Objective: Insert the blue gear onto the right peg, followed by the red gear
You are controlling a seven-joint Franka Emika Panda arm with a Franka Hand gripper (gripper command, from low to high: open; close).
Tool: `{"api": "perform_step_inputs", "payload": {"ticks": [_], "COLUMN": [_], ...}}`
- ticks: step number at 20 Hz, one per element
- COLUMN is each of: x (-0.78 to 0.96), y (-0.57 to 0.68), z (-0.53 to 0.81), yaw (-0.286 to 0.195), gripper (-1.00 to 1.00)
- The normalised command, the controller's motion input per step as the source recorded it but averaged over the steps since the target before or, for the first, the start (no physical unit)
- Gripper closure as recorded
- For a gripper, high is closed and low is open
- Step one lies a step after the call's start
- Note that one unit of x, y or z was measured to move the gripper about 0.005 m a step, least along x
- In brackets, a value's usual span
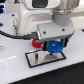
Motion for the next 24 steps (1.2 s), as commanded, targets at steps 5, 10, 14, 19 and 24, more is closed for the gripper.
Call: {"api": "perform_step_inputs", "payload": {"ticks": [5,10,14,19,24], "x": [0.17,0.44,0.40,0.15,0.16], "y": [-0.13,-0.01,-0.03,-0.02,0.00], "z": [0.15,-0.02,-0.03,0.05,0.19], "yaw": [0.000,0.000,0.000,0.000,0.000], "gripper": [1.00,1.00,1.00,1.00,1.00]}}
